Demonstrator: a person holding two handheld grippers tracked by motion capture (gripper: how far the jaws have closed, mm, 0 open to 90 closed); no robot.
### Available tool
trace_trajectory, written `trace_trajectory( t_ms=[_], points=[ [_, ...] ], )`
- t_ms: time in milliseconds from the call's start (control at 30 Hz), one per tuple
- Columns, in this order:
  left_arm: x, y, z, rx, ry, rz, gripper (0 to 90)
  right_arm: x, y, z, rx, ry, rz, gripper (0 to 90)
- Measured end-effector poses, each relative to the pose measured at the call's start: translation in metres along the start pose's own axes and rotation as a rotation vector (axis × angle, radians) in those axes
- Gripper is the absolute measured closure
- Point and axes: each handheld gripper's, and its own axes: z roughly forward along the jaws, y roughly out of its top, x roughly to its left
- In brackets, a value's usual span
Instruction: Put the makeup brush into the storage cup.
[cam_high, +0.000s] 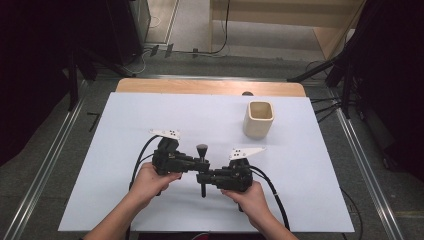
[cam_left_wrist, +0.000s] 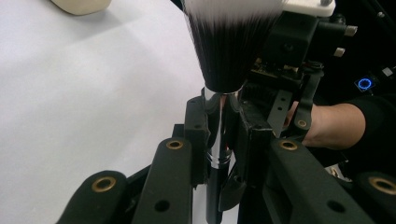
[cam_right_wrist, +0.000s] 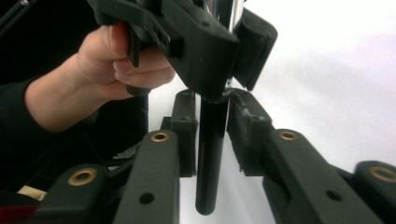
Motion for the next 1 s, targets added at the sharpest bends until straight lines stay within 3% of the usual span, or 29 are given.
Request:
trace_trajectory(
  t_ms=[67, 533, 833, 1000],
  points=[
    [-0.0001, -0.0001, 0.0004, -0.002, -0.001, 0.001, 77.1, 0.0, 0.0004, -0.0008, -0.001, 0.002, 0.011, 78.6],
    [0.0012, -0.0006, -0.0019, -0.031, -0.01, 0.0, 75.5, 0.0003, 0.0015, -0.002, -0.006, -0.006, 0.012, 79.6],
    [0.0008, -0.0002, -0.0046, -0.044, -0.015, -0.004, 56.5, 0.0014, 0.001, -0.0012, 0.007, -0.017, 0.005, 79.6],
    [-0.0024, 0.0002, -0.006, -0.05, 0.03, 0.038, 44.6, 0.0004, 0.0016, -0.0033, 0.012, -0.027, 0.009, 79.6]
  ],
)
